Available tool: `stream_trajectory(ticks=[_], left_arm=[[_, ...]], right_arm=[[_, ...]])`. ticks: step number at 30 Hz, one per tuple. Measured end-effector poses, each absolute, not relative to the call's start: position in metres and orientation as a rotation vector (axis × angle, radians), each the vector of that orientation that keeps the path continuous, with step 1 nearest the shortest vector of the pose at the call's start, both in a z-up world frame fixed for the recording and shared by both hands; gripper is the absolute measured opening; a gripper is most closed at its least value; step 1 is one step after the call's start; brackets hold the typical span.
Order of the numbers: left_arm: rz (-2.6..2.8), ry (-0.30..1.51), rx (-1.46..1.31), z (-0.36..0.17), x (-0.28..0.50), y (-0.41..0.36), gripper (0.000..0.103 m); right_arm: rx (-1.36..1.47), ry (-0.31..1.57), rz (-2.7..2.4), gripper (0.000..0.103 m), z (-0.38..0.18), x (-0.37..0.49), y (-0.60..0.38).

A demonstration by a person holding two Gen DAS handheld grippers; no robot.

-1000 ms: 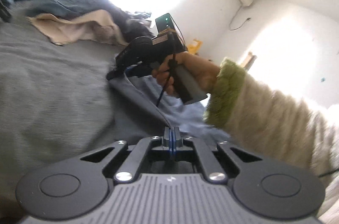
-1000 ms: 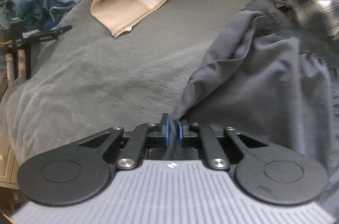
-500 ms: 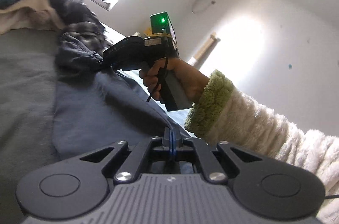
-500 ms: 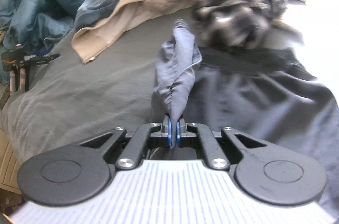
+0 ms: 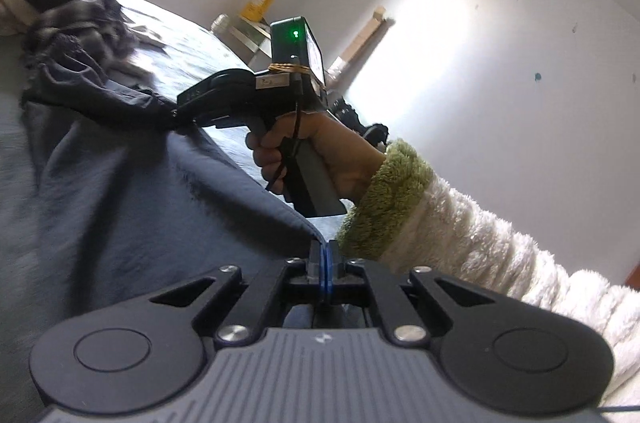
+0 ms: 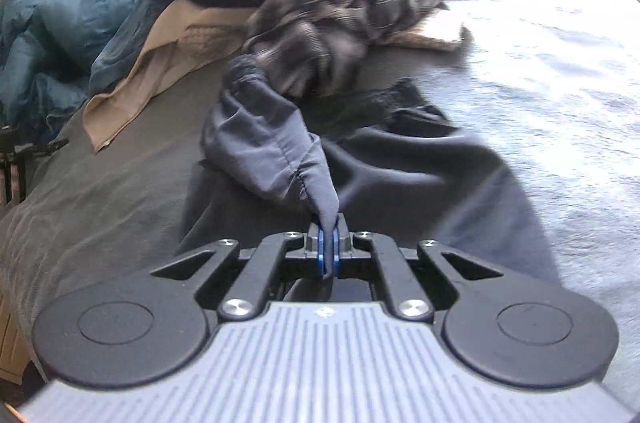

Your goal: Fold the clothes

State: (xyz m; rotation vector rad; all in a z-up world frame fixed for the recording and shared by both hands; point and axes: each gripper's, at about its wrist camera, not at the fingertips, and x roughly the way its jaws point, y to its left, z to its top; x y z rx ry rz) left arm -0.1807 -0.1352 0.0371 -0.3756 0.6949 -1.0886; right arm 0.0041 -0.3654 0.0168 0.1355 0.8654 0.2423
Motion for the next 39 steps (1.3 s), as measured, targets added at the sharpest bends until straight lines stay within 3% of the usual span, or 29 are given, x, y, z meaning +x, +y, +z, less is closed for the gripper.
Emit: stream_trajectory(ticks=[12, 24, 27, 29, 31, 39], left_arm=[[-1.170, 0.770, -0.359, 0.021, -0.149, -0.218, 0.002], [-1.175, 0.843, -0.344, -0.001, -0.129, -0.240, 0.002], [-1.161, 0.872, -0.358, -0.004, -0.121, -0.244, 0.002], [-1.161, 0.878, -0.367, -0.003, -0.120, -0.243, 0.002], [-1.159, 0.878, -0.376, 0.000, -0.117, -0.242, 0.002], [-1.161, 0.902, -0.389, 0.013, -0.112, -0.251, 0.002]], right_arm=[[0.186, 0.837, 0.240, 0.002, 0.001, 0.015, -0.431], [0.282, 0.827, 0.206, 0.005, -0.032, 0.030, -0.479], [0.356, 0.850, 0.233, 0.016, -0.041, 0.027, -0.492], [0.415, 0.832, 0.241, 0.038, -0.040, 0.012, -0.506], [0.467, 0.792, 0.242, 0.051, -0.034, -0.009, -0.520], [0.669, 0.588, 0.193, 0.058, -0.004, -0.148, -0.602]])
